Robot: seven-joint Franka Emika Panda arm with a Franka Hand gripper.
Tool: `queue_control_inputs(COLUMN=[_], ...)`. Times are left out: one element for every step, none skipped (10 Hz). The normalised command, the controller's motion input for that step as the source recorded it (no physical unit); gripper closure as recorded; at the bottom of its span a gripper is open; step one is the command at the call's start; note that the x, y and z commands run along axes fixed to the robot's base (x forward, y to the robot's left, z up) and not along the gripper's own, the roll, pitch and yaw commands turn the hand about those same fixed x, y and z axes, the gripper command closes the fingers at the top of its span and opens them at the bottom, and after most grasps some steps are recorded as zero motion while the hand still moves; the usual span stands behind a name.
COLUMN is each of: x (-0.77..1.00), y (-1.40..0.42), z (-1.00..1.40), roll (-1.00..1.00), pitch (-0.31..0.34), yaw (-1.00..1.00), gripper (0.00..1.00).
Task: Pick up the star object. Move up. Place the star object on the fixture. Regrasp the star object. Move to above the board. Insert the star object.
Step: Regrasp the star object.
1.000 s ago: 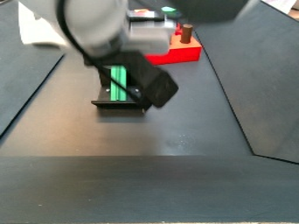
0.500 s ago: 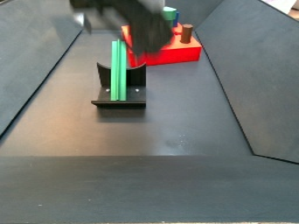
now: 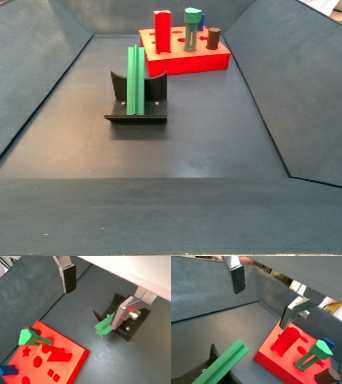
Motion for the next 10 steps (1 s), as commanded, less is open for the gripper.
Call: queue_control_inputs(x=[-0.03, -0.03, -0.03, -0.01, 0.00, 0.00, 0.00, 0.01, 0.01, 0.03], y=[-0.35, -0.14, -0.05, -0.04, -0.04, -0.03, -0.02, -0.02, -0.02, -0.03], z=[0.10, 0.06, 0.04, 0.02, 0.02, 0.02, 0.02, 0.01, 0.01, 0.00], roll=[1.00, 1.00, 1.00, 1.00, 1.00, 1.00, 1.00, 1.00, 1.00, 1.00], pitch=[0.029, 0.025, 0.023, 0.020, 0.018, 0.017, 0.019, 0.027, 0.033, 0.043], yaw=[0.02, 0.02, 0.02, 0.03, 0.03, 0.03, 0.03, 0.03, 0.03, 0.04], gripper=[0.00, 0.00, 0.00, 0.00, 0.00, 0.00, 0.00, 0.00, 0.00, 0.00])
